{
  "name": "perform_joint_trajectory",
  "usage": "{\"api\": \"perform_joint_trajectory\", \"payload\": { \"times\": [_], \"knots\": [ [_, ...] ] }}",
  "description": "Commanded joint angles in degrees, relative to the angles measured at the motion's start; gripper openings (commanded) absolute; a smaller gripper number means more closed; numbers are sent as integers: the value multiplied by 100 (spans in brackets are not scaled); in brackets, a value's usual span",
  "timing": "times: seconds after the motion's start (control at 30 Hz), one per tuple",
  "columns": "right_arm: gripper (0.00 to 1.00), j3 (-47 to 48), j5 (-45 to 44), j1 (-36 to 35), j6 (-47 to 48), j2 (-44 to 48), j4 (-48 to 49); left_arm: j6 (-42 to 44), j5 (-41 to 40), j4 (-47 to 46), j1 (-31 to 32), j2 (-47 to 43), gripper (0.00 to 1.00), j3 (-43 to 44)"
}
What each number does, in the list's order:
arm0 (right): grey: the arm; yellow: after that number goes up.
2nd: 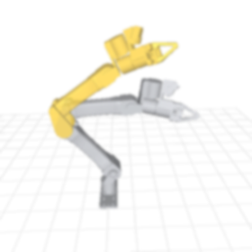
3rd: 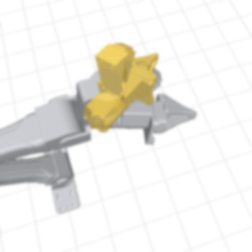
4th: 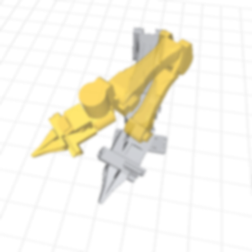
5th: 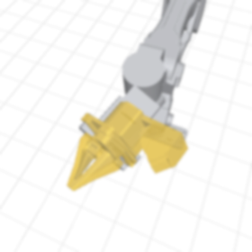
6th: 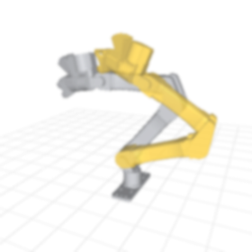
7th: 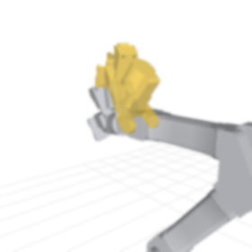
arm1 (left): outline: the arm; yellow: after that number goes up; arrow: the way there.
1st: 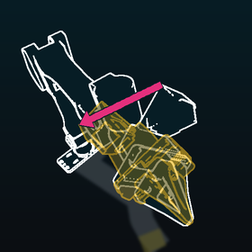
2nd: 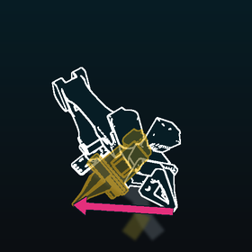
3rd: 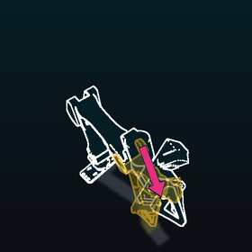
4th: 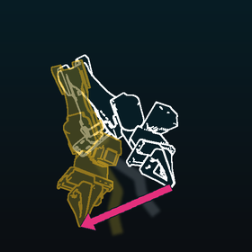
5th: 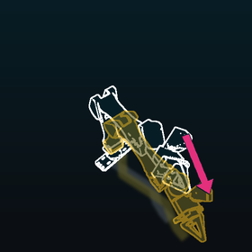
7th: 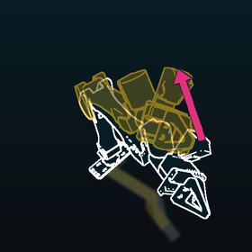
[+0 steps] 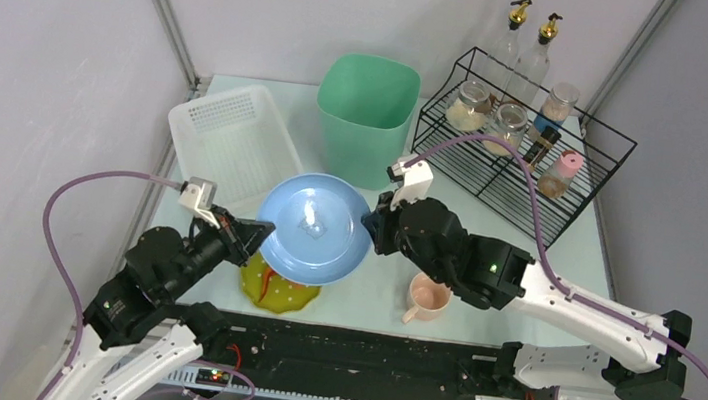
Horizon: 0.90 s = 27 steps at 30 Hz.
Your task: Clear the kitchen counter
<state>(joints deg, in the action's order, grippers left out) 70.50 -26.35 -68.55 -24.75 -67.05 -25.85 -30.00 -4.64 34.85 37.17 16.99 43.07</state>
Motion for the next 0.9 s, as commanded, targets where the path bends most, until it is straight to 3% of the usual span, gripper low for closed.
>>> {"api": "perform_joint_trajectory", "payload": {
  "times": [0.0, 0.13, 0.33, 0.47, 0.63, 0.87],
  "knots": [
    [9, 76, -325, -40, -66, 8, 166, -46, -11, 35, 43, 97, 0, 16],
    [39, 72, -389, -39, -124, 51, 58, -161, -448, 123, 44, 248, 0, 145],
    [61, -33, -734, -37, -189, 117, -246, -163, -1287, 196, 37, 741, 0, 439],
    [63, -184, -1007, -43, -401, 152, -553, -116, -1820, 183, -84, 1025, 0, 689],
    [63, -645, -996, -43, -573, 541, -563, -85, -1796, 186, -525, 1506, 0, 1001],
    [63, -1222, -724, -57, -778, 934, -477, -227, -1002, 94, -2130, 2025, 0, 1342]
  ]
}}
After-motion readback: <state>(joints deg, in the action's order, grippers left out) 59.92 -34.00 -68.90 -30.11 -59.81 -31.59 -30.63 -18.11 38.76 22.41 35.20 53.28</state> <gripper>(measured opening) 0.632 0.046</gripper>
